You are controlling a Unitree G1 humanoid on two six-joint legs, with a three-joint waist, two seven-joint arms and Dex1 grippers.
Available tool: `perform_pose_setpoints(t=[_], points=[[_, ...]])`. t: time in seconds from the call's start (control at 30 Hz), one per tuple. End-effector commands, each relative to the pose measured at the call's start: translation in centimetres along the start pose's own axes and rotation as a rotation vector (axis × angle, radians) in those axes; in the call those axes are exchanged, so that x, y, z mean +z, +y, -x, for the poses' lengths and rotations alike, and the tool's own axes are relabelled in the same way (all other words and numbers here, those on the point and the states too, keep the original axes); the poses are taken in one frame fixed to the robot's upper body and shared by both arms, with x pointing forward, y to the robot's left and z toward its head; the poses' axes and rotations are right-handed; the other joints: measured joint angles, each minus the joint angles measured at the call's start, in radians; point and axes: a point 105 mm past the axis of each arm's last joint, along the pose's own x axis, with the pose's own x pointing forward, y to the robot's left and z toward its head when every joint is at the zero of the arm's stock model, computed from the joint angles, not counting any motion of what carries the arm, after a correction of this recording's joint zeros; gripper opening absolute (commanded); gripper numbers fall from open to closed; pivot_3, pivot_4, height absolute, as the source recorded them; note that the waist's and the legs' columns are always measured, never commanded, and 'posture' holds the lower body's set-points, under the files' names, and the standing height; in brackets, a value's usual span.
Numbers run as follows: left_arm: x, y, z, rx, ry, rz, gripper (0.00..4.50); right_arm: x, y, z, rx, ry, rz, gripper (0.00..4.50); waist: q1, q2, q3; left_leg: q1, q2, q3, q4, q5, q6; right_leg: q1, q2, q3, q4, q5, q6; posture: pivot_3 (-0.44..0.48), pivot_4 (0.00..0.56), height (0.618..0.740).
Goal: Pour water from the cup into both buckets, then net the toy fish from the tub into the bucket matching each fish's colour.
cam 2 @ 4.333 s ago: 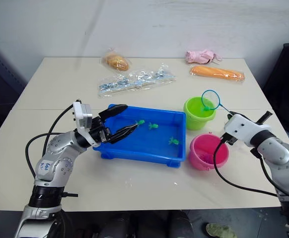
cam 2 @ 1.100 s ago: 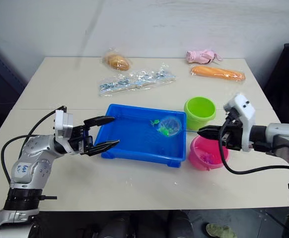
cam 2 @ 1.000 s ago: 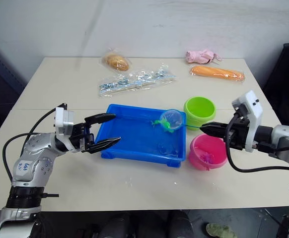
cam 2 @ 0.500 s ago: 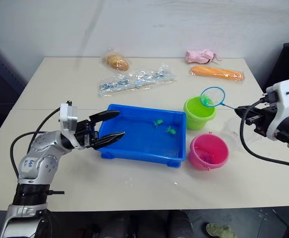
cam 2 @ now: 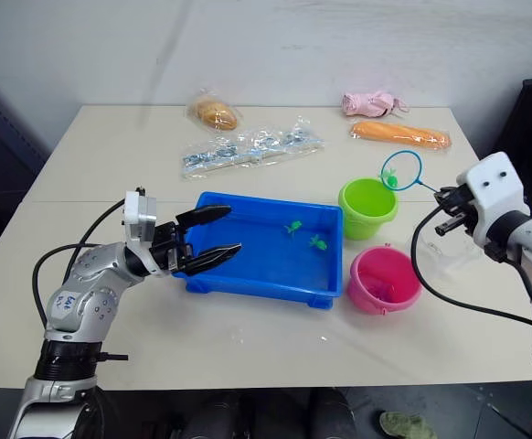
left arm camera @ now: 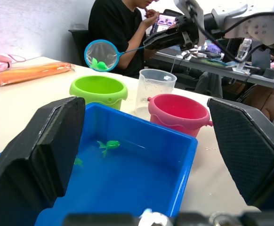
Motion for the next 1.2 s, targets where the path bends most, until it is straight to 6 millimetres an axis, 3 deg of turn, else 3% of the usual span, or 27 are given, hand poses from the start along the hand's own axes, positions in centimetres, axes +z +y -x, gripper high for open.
perform_pose_setpoints(t=[0.03,0.4,0.7,1.13,1.2], points=[[0.7,-0.6,-0.5,-0.02,-0.021,-0.027,4.47,0.7,-0.4,0.1,-0.021,-0.053,0.167,0.0,-0.001,0.0,0.0,0.0,0.0,0.0,0.0,0.0,0.0,0.0,0.0,0.0,0.0,0.0,0.0,0.0,0.15,0.74],[0.6,-0.6,-0.3,-0.013,-0.021,-0.033,4.47,0.6,1.1,0.0,-0.007,-0.147,0.489,0.0,-0.001,0.0,0.0,0.001,0.001,0.0,0.0,0.0,-0.001,0.0,0.001,0.001,0.0,0.0,0.0,0.0,0.15,0.74],[0.6,-0.5,-0.5,-0.016,-0.019,-0.054,4.47,0.2,1.5,0.7,-0.105,-0.216,0.906,0.0,-0.002,0.0,0.0,0.001,0.001,0.0,0.0,0.001,-0.001,0.0,0.001,0.002,0.0,0.0,0.0,0.0,0.15,0.74],[0.6,-0.2,-1.1,-0.02,-0.032,-0.074,4.47,-0.9,4.4,0.6,-0.092,-0.326,1.061,0.0,-0.002,0.0,0.0,0.001,0.001,0.0,0.0,0.001,-0.002,0.0,0.001,0.002,0.0,0.0,0.0,0.0,0.15,0.74],[0.6,-0.1,-1.1,-0.023,-0.032,-0.08,4.47,-0.4,4.2,0.6,-0.127,-0.343,1.072,0.0,-0.003,0.0,0.0,0.001,0.001,0.0,0.0,0.001,-0.002,0.0,0.001,0.002,0.0,0.0,0.0,0.0,0.15,0.74]])
